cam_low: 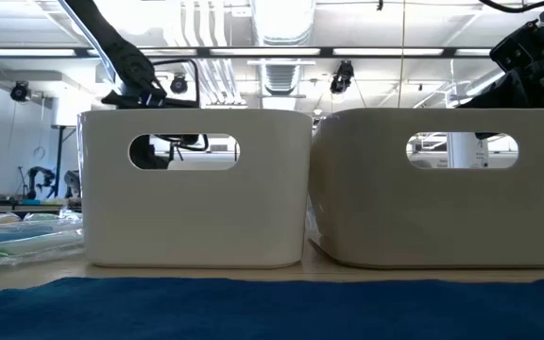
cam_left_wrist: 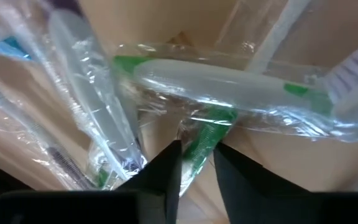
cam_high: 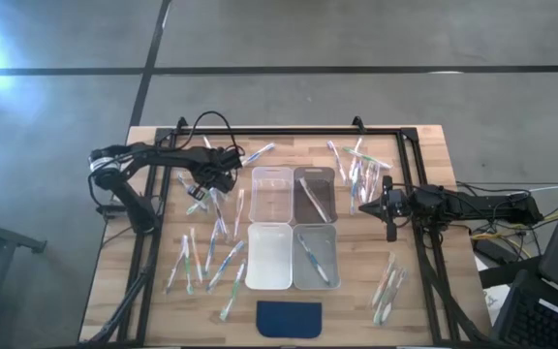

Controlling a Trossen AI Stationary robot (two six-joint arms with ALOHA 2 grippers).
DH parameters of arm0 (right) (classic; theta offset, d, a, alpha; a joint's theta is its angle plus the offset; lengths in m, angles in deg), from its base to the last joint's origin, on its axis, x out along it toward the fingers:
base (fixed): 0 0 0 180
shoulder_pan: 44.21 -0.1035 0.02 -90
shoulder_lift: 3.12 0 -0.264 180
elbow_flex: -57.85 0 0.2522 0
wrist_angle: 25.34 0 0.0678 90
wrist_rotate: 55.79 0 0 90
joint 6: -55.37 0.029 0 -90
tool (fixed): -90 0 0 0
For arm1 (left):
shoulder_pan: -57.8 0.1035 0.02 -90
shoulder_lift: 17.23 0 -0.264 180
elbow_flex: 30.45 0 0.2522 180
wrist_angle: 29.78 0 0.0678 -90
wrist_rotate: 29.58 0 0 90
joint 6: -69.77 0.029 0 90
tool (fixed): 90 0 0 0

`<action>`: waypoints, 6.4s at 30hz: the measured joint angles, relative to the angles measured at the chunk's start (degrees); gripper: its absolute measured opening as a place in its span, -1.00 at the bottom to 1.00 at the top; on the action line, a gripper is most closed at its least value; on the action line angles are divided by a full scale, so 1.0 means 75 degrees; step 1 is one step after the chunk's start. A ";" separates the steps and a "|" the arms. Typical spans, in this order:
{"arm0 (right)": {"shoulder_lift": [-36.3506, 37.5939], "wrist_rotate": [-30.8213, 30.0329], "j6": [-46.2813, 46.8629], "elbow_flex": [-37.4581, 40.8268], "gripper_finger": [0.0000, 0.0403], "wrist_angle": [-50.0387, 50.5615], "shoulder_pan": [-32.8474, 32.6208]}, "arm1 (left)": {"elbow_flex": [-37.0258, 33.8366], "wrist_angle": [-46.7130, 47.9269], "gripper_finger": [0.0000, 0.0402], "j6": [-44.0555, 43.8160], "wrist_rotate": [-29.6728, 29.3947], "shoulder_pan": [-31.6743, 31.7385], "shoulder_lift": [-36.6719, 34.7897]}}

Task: Pick & Place Toothbrushes
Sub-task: Put the green toothbrush into the transparent bin

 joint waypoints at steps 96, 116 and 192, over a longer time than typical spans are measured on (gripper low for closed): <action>0.0003 -0.0003 0.0002 0.0000 -0.96 0.0002 0.0000 | 0.5478 0.1450 -1.00 -1.2445 0.1354 -0.2979 -0.0046; 0.0000 0.0000 0.0001 0.0000 -0.96 0.0000 0.0003 | 0.5436 0.1467 -1.00 -1.4353 0.1983 -0.2177 0.0868; 0.0000 0.0000 -0.0025 0.0000 -0.96 0.0000 0.0000 | 0.4389 0.0770 -0.78 -1.3487 0.2910 -0.2520 0.1571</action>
